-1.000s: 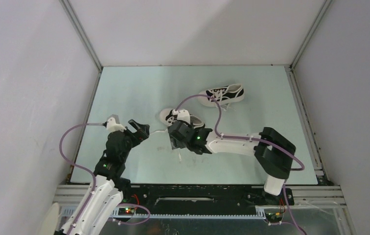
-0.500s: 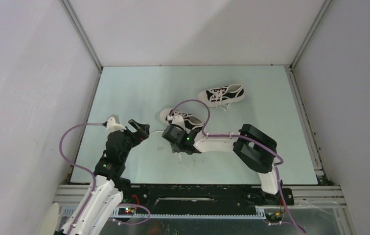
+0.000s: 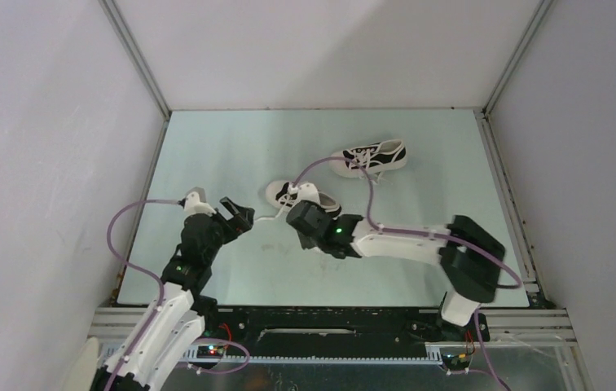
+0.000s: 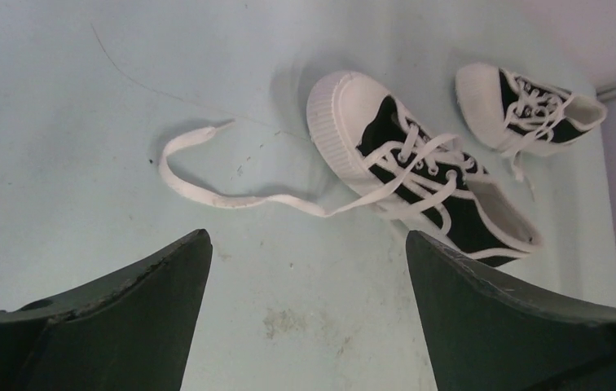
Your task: Tie the shoes
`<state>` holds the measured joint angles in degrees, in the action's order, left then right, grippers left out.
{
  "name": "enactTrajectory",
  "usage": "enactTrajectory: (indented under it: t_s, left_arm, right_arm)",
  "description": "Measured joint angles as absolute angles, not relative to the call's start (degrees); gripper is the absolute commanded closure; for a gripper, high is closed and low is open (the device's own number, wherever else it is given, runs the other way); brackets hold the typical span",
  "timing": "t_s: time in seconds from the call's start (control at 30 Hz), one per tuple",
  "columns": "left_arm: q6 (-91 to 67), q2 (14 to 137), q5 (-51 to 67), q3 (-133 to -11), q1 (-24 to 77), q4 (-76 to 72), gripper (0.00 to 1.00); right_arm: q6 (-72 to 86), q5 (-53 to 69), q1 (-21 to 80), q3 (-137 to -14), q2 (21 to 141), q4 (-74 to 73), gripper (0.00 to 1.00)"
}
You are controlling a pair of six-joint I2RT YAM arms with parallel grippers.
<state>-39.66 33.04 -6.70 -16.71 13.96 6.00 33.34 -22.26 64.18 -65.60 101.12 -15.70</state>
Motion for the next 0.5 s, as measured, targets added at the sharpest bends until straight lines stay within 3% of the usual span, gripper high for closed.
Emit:
enactTrajectory:
  t_s: [0.27,0.5]
  left_arm:
    - [-38.5,47.7,1.2,-19.4,14.0,3.4,0.08]
    - [-38.5,50.1,4.8,-21.9,14.0,0.3,0.09]
  right_arm:
    - [28.1,-17.5,57.7,-64.0,80.0,-14.2,1.00]
    - [26.1,-11.2,45.9,-59.9,68.4,-15.9,1.00]
